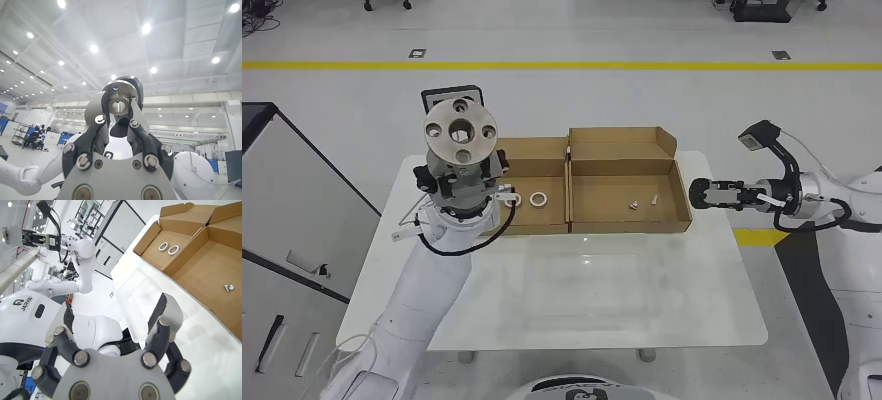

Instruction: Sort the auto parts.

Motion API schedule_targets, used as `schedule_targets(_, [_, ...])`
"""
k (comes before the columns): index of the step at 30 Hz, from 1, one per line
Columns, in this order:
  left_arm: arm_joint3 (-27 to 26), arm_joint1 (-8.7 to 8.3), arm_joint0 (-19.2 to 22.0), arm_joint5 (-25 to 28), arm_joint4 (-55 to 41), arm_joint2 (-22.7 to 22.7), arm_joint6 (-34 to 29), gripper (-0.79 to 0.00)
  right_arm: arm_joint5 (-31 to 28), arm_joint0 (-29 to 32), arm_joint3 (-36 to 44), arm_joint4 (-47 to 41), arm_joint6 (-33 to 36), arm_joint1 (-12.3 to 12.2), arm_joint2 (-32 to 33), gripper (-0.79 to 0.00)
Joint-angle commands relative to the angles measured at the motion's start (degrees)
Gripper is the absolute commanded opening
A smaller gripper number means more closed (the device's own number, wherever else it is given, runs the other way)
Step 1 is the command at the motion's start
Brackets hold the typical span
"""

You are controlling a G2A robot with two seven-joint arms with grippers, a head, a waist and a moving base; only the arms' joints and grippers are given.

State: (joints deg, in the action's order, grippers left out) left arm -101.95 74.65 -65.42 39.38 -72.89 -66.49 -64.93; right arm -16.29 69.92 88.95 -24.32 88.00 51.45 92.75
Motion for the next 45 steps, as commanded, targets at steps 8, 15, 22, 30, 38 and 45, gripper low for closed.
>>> schedule_targets(8, [2.2,1.32,0.5,2.7,18.3,-2.3,2.7,-0.785,0.0,0.0,0.0,0.0,0.0,0.0,0.0,0.0])
schedule_targets(15, [2.0,1.73,0.2,4.7,18.0,-0.7,4.7,-0.785,0.0,0.0,0.0,0.0,0.0,0.0,0.0,0.0])
schedule_targets(22, [1.1,2.68,-0.3,1.5,4.1,-1.2,1.5,-0.785,0.0,0.0,0.0,0.0,0.0,0.0,0.0,0.0])
schedule_targets(30, [1.6,4.18,-0.8,-1.6,4.1,-3.8,-1.6,-0.785,0.0,0.0,0.0,0.0,0.0,0.0,0.0,0.0])
schedule_targets(38, [1.9,4.62,-0.7,0.7,21.1,-5.7,0.7,-0.785,0.0,0.0,0.0,0.0,0.0,0.0,0.0,0.0])
schedule_targets(45, [1.6,4.6,-0.9,1.9,20.7,-4.1,2.0,-0.785,0.0,0.0,0.0,0.0,0.0,0.0,0.0,0.0])
